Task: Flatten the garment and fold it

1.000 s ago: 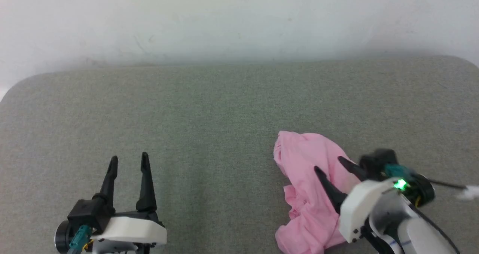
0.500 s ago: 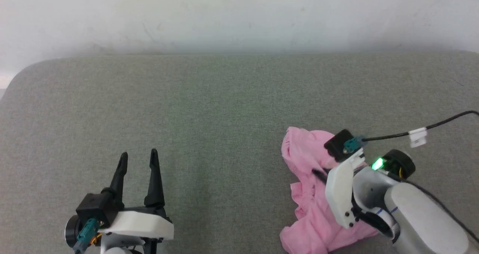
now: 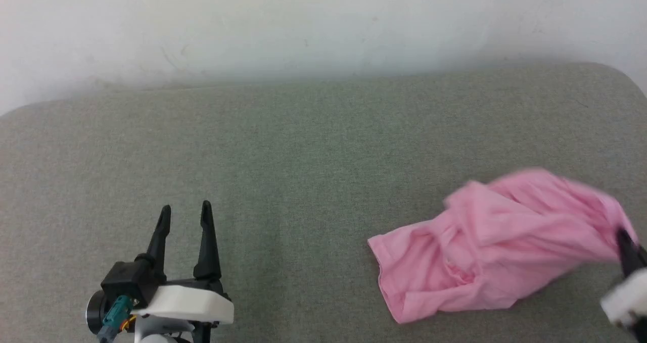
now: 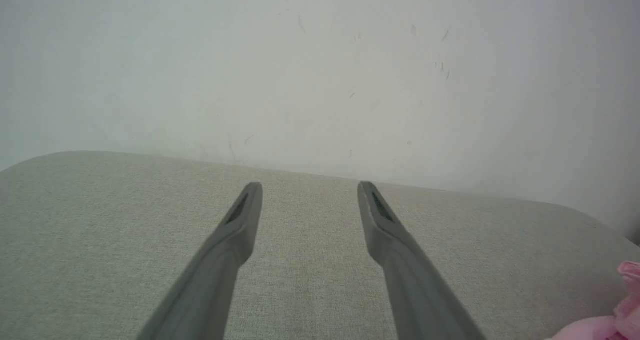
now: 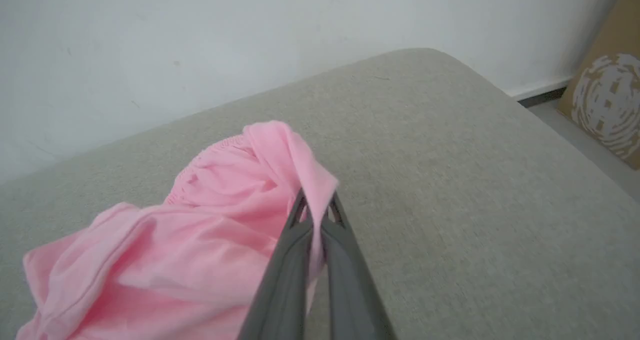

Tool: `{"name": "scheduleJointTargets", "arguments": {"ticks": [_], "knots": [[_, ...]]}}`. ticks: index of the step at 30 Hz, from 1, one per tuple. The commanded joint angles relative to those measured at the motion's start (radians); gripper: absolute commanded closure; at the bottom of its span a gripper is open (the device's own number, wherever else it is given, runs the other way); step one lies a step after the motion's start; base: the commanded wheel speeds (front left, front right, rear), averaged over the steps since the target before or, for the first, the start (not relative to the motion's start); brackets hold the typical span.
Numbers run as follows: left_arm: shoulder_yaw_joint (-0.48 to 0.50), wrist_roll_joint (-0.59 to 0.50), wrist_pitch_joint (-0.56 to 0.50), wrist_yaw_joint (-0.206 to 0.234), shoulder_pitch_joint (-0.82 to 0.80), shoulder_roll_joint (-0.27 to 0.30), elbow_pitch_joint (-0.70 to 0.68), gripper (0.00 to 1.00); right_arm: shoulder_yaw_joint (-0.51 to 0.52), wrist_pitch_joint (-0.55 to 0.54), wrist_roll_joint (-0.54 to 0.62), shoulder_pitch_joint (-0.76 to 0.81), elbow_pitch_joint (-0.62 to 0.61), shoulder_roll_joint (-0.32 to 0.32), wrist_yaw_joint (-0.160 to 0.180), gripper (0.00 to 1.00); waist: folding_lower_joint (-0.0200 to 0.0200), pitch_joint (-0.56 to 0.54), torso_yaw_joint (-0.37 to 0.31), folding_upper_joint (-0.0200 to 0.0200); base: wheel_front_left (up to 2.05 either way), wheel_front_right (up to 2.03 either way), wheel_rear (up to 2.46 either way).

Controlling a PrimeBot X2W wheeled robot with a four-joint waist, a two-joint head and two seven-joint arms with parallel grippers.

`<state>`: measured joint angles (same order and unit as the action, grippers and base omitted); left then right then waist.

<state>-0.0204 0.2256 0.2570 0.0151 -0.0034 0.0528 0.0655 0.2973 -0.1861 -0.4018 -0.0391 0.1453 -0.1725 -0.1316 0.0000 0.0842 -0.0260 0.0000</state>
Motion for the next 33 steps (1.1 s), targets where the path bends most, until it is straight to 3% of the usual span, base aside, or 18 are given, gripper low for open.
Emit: {"name": "scheduleJointTargets", "arguments": {"ticks": [1, 2, 4, 5, 11, 17, 28, 33], "knots": [[0.002, -0.006, 0.005, -0.006, -0.002, -0.002, 0.001, 0.00, 0.025, 0.010, 0.017, 0.020, 0.006, 0.009, 0.001, 1.00, 0.0000, -0.004, -0.004, 0.0000, 0.00, 0.00, 0.00], [0.000, -0.004, 0.005, -0.007, -0.002, -0.002, 0.002, 0.00, 0.074, 0.018, 0.028, 0.048, 0.021, 0.032, 0.001, 0.91, 0.0000, -0.006, -0.006, 0.0000, 0.00, 0.00, 0.00], [-0.001, -0.002, 0.005, -0.007, -0.001, -0.002, 0.006, 0.00, 0.132, 0.025, 0.054, 0.090, 0.050, 0.063, 0.001, 0.46, 0.0000, -0.010, -0.009, 0.0000, 0.00, 0.00, 0.00], [-0.001, -0.002, 0.005, -0.008, 0.000, -0.002, 0.008, 0.00, 0.143, 0.038, 0.067, 0.102, 0.053, 0.073, 0.001, 0.00, 0.0000, -0.012, -0.010, 0.0000, 0.00, 0.00, 0.00], [0.003, -0.003, 0.005, -0.009, 0.008, -0.002, 0.020, 0.00, 0.156, 0.210, 0.096, 0.089, -0.012, 0.113, 0.001, 0.00, 0.0000, -0.026, -0.018, 0.0000, 0.00, 0.00, 0.00], [0.003, -0.003, 0.005, -0.011, 0.022, -0.002, 0.038, 0.00, 0.059, 0.322, 0.195, 0.095, -0.098, 0.120, 0.001, 0.00, 0.0000, -0.048, -0.016, 0.0000, 0.00, 0.00, 0.00], [0.006, -0.007, 0.005, -0.012, 0.042, -0.003, 0.069, 0.00, -0.224, 0.278, 0.340, 0.197, -0.284, 0.122, 0.001, 0.00, 0.0000, -0.072, -0.014, 0.0000, 0.00, 0.00, 0.00], [-0.035, -0.027, -0.004, -0.016, 0.026, -0.003, 0.115, 0.00, -0.280, 0.259, 0.354, 0.226, -0.328, 0.122, 0.001, 0.00, 0.0000, -0.068, -0.017, 0.0000, 0.00, 0.00, 0.00]]}}
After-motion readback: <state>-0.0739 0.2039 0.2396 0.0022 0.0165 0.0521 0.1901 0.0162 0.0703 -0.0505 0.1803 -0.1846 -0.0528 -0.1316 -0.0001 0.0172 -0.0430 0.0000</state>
